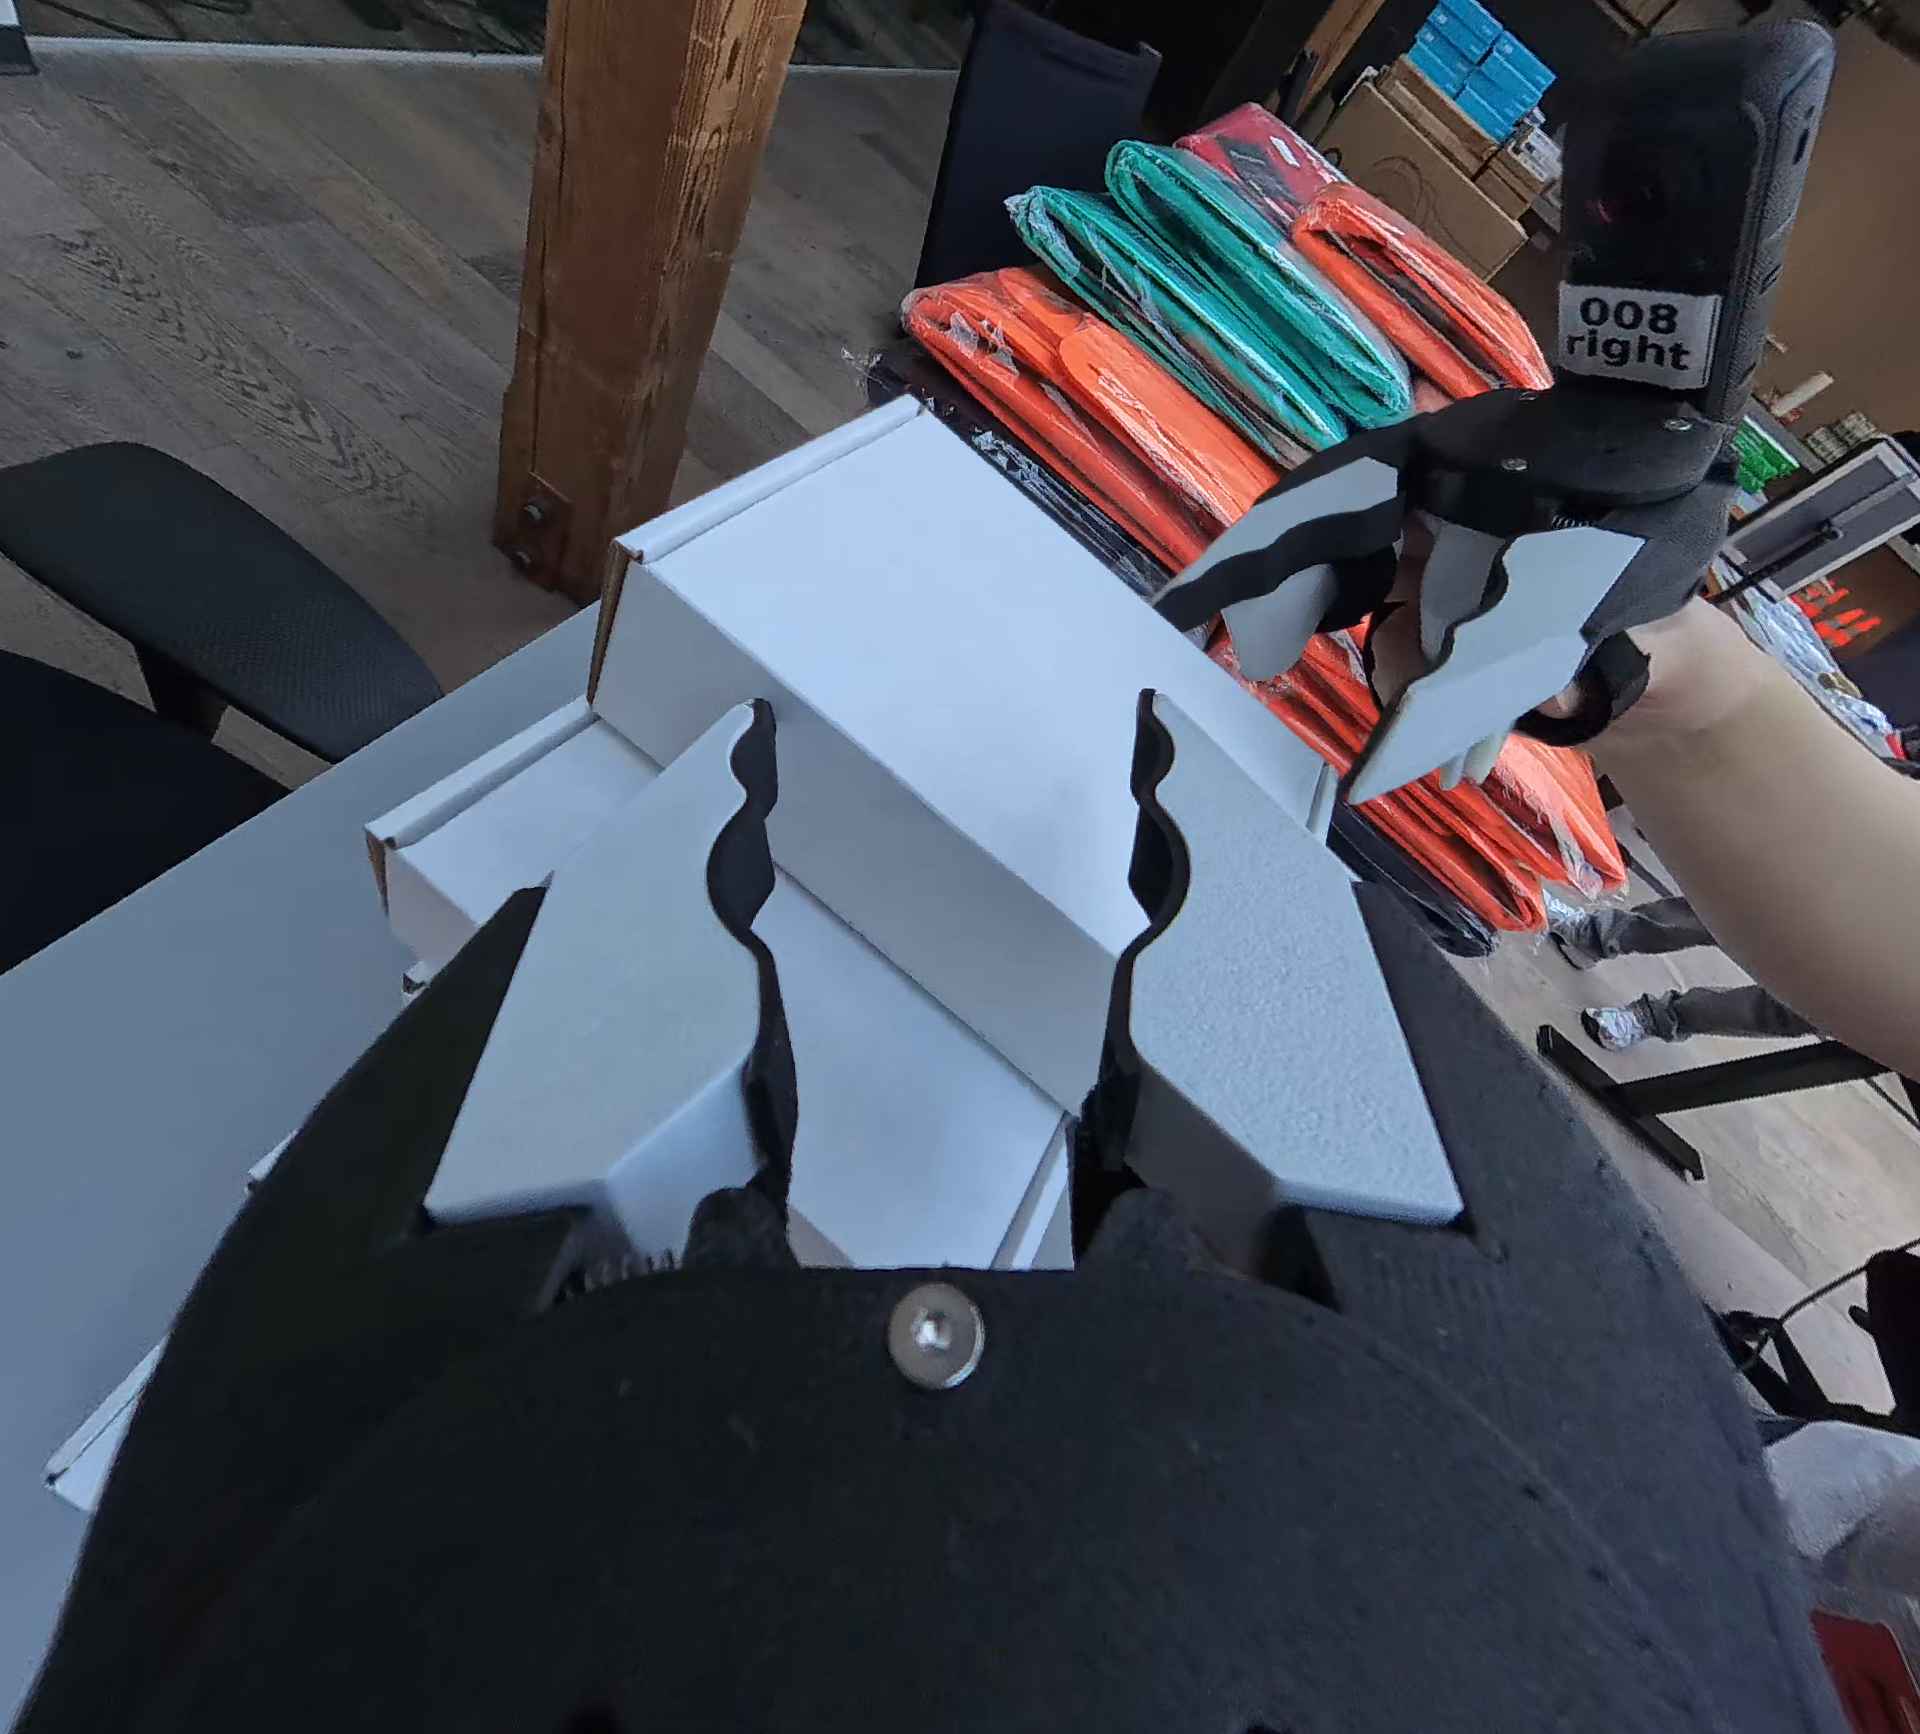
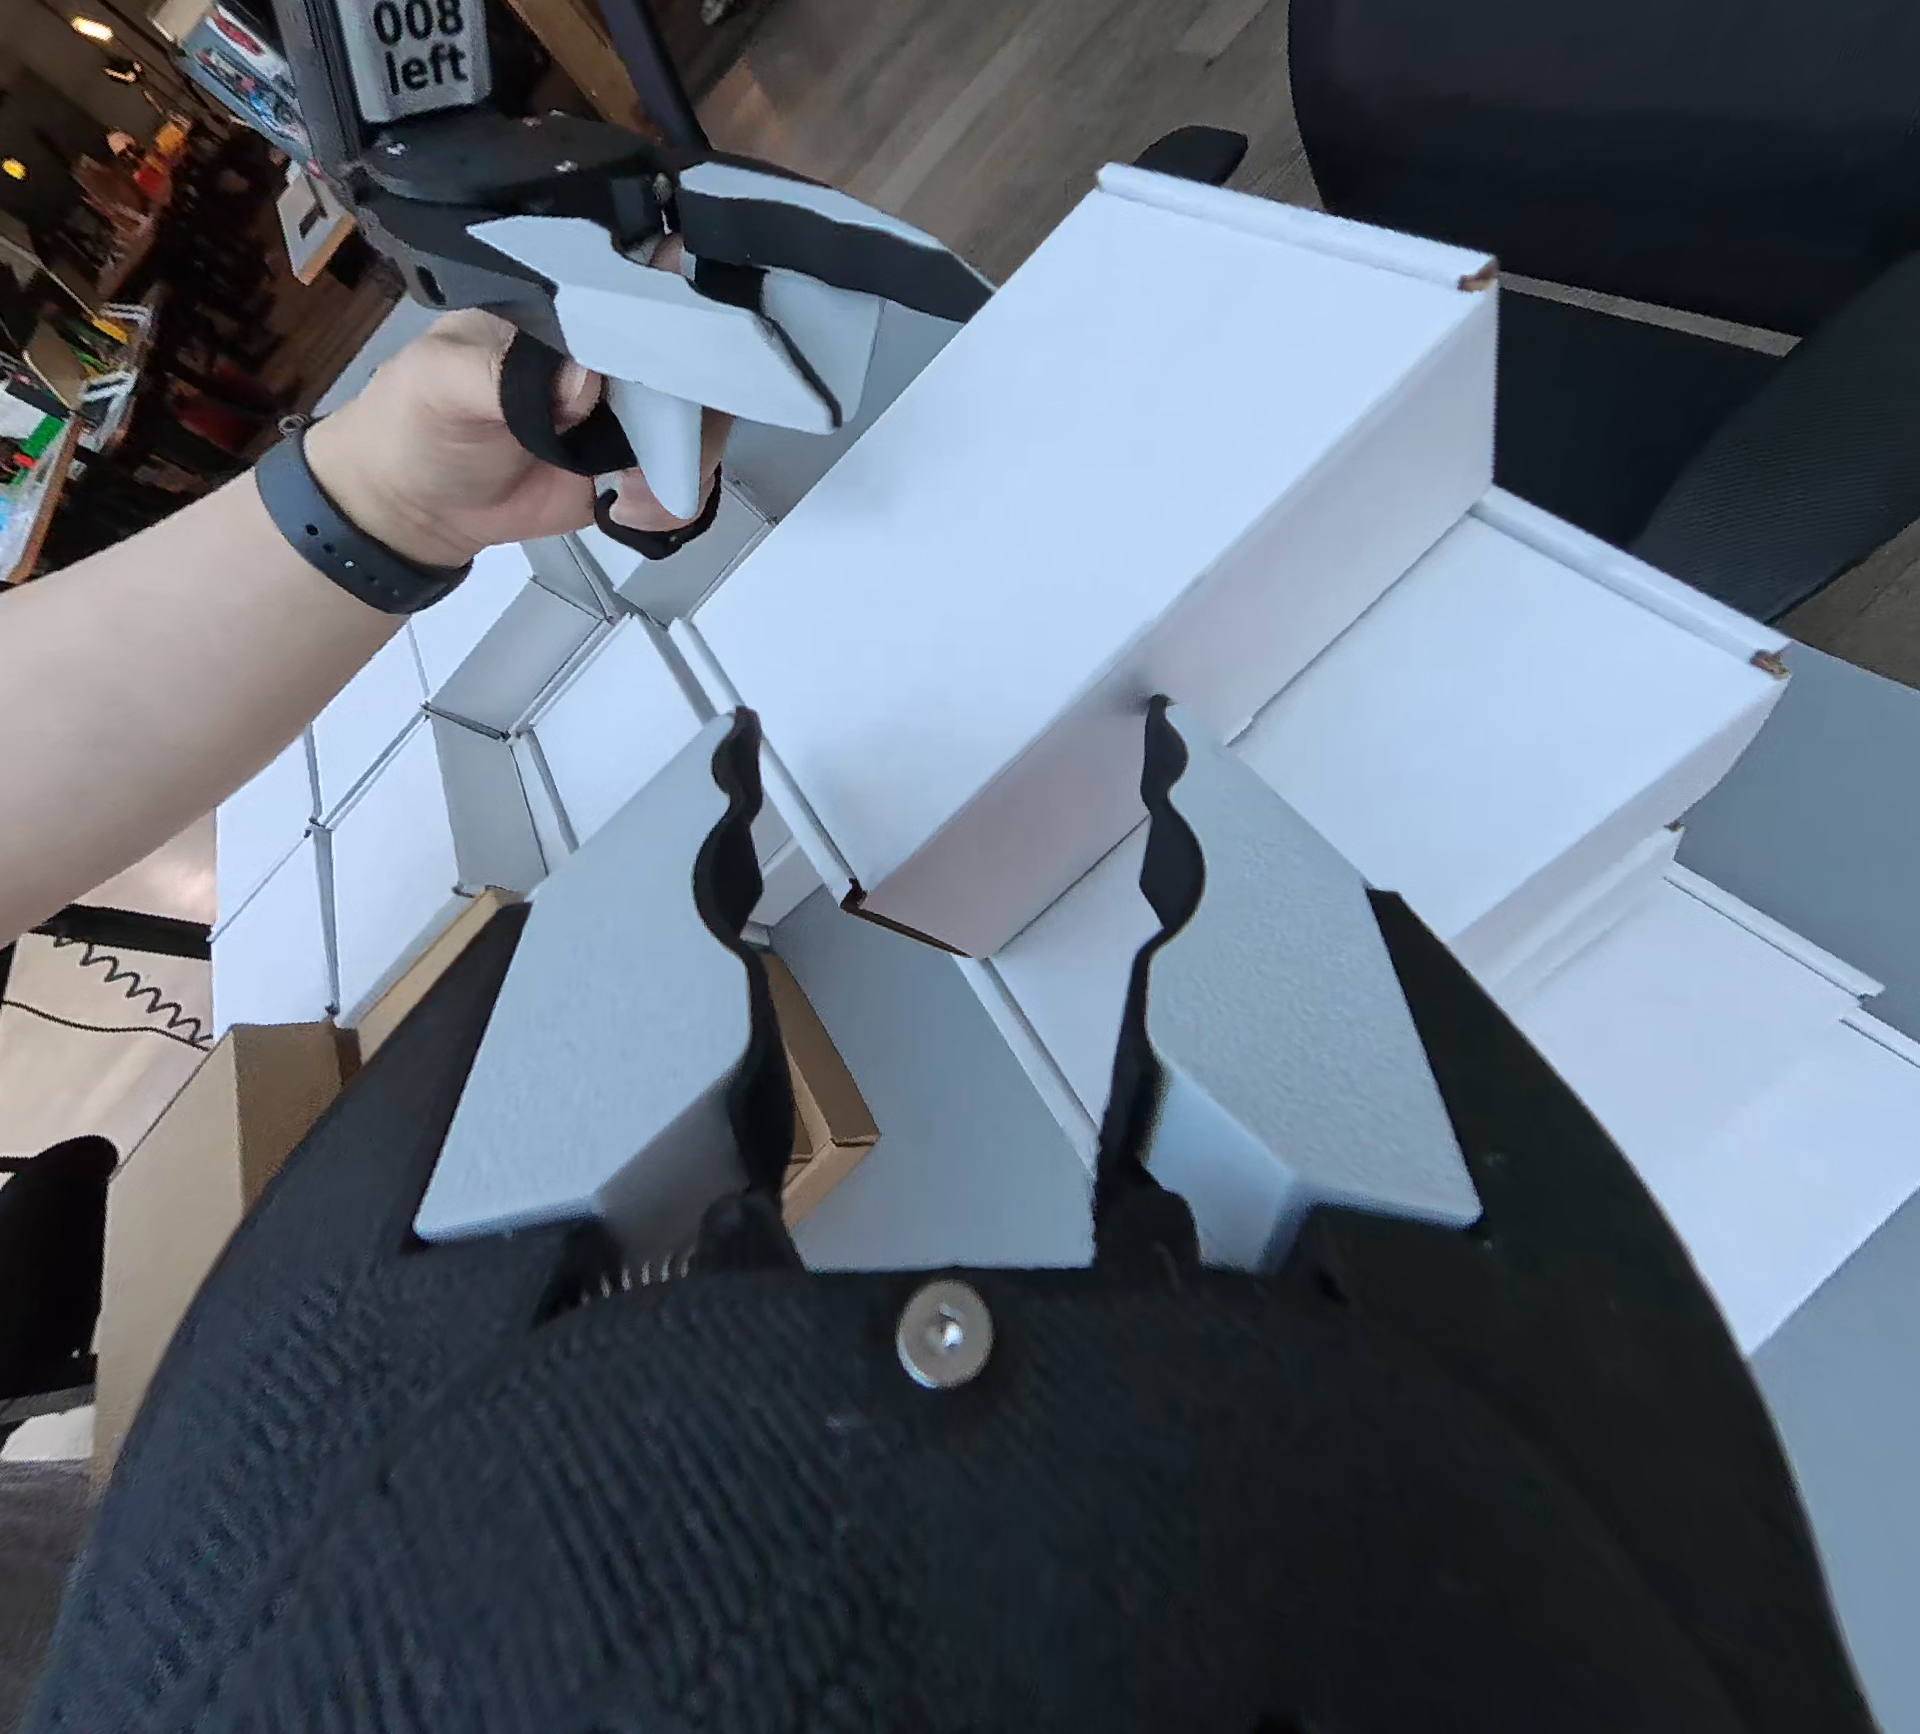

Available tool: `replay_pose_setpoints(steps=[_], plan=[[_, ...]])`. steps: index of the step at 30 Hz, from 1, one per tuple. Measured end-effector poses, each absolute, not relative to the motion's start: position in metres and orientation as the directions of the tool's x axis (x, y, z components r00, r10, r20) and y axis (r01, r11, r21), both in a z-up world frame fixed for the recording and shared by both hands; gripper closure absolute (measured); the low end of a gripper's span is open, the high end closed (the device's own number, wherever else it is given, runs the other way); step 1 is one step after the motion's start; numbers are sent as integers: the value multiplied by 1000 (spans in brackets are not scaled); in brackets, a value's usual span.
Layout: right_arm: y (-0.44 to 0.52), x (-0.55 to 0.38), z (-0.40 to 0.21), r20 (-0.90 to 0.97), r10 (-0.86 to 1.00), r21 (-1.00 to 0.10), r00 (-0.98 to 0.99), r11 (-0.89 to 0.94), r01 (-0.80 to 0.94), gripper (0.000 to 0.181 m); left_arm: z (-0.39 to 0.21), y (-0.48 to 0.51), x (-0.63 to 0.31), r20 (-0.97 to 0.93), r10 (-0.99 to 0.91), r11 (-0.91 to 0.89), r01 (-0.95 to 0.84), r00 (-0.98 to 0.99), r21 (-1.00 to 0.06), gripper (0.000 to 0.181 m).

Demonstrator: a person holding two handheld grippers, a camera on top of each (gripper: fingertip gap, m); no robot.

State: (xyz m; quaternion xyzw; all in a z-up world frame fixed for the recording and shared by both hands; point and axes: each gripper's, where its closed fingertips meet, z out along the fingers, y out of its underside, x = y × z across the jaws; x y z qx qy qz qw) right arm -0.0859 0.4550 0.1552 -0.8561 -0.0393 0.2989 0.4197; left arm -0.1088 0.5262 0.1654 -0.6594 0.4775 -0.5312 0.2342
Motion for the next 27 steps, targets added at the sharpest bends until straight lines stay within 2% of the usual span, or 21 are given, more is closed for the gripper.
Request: replay_pose_setpoints(steps=[12, 16, 20, 25, 27], plan=[[447, -88, 154, -478, 341, -749, 809, -640, -172, 107, 155, 524, -115, 501, -865, -448, -404, -29, -797, 113], [445, -89, 153, -498, 342, -743, 797, -642, -189, 115, 155, 516, -120, 512, -857, -447, -406, -62, -797, 121], [442, -92, 150, -492, 348, -740, 798, -650, -172, 114, 153, 510, -122, 489, -870, -421, -417, -67, -806, 118], [438, -96, 144, -494, 344, -740, 799, -649, -177, 104, 152, 507, -126, 506, -861, -444, -404, -56, -800, 121], [438, -83, 144, -431, 302, -768, 850, -618, -169, 97, 155, 507, -137, 501, -865, -452, -384, -35, -806, 118]])
